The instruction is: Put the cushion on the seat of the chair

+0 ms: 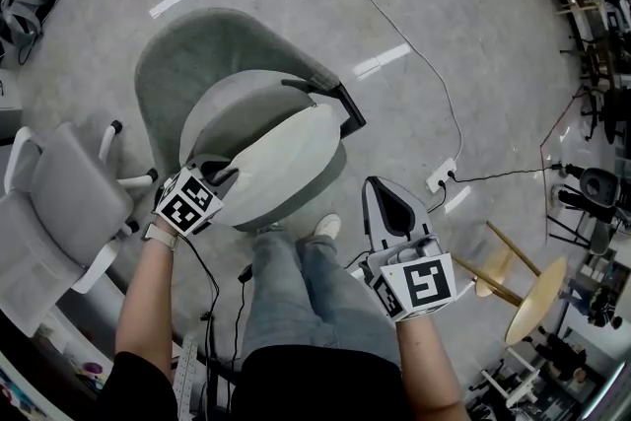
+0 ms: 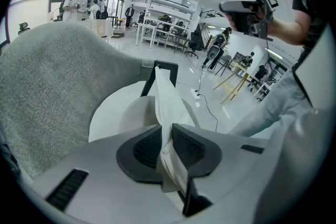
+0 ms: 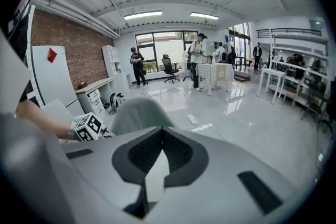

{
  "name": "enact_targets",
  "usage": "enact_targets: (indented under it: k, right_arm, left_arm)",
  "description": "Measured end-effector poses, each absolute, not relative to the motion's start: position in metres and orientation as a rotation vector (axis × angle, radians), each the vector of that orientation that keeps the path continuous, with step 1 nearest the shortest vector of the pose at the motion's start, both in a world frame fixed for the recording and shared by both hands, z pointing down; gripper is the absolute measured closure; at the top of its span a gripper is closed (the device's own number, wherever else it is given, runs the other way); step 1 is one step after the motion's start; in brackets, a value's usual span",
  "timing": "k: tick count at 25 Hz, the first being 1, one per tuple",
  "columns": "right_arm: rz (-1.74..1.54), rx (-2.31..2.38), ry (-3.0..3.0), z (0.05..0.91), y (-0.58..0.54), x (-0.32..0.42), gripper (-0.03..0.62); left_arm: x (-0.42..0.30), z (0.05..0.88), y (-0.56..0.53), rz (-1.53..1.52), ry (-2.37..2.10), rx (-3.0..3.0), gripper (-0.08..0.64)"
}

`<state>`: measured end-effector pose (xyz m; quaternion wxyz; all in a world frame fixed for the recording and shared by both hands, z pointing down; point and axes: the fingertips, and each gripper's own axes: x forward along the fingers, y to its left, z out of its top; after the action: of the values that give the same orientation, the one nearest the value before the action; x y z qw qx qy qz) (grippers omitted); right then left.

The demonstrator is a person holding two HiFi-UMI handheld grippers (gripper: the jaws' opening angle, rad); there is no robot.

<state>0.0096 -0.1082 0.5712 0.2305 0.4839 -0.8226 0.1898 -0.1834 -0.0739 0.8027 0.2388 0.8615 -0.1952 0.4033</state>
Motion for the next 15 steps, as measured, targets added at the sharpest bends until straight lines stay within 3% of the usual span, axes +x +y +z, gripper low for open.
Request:
enact_targets:
  k: [15]
  right_arm:
    - [0.517, 1.326, -2.235, 0.577, -0.102, 0.001, 0.584]
  left_arm:
    - [-0.217, 0.845, -0.102, 1.245, -0.750, 2.319, 0.480]
